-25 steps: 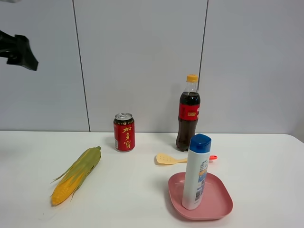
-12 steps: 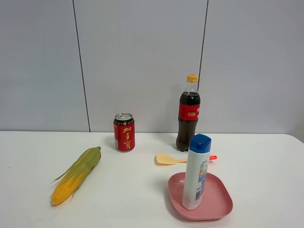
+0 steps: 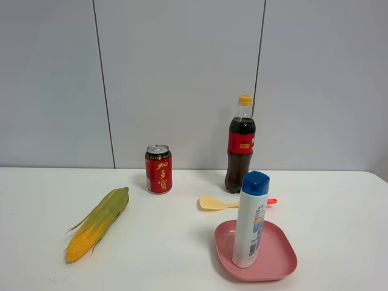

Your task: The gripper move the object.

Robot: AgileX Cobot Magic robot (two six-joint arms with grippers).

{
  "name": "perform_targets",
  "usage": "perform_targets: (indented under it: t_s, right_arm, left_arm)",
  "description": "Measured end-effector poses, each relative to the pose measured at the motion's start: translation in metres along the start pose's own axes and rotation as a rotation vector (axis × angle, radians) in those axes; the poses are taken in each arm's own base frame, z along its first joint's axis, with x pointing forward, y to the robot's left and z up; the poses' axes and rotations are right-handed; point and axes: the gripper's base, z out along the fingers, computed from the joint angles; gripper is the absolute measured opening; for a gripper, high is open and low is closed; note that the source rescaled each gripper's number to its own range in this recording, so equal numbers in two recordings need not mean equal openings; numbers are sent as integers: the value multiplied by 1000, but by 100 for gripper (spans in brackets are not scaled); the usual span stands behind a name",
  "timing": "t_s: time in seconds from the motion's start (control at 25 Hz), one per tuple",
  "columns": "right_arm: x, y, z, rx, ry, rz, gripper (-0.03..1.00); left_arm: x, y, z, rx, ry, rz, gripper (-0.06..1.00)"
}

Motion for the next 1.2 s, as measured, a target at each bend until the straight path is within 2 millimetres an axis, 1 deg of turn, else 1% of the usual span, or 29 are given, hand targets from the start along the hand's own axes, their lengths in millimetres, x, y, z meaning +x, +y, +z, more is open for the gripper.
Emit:
perform_targets:
  t_s: [0.12, 0.24, 0.4, 0.6, 1.2]
  right_arm:
    - [0, 0, 0, 0, 0, 0, 100]
    - [0, 0, 0, 0, 0, 0, 100]
    - [0, 0, 0, 0, 0, 0, 100]
    - [0, 0, 0, 0, 0, 0, 100]
    - [0, 0, 0, 0, 0, 0, 100]
  left_arm:
    - [14, 1, -18, 2, -15, 26, 100]
    - [24, 2, -26, 4, -2, 76, 100]
    - [35, 1, -18, 22, 64, 161, 100]
    - [51, -1, 2, 67, 111, 206, 100]
    - [50, -2, 3, 72, 97, 205, 100]
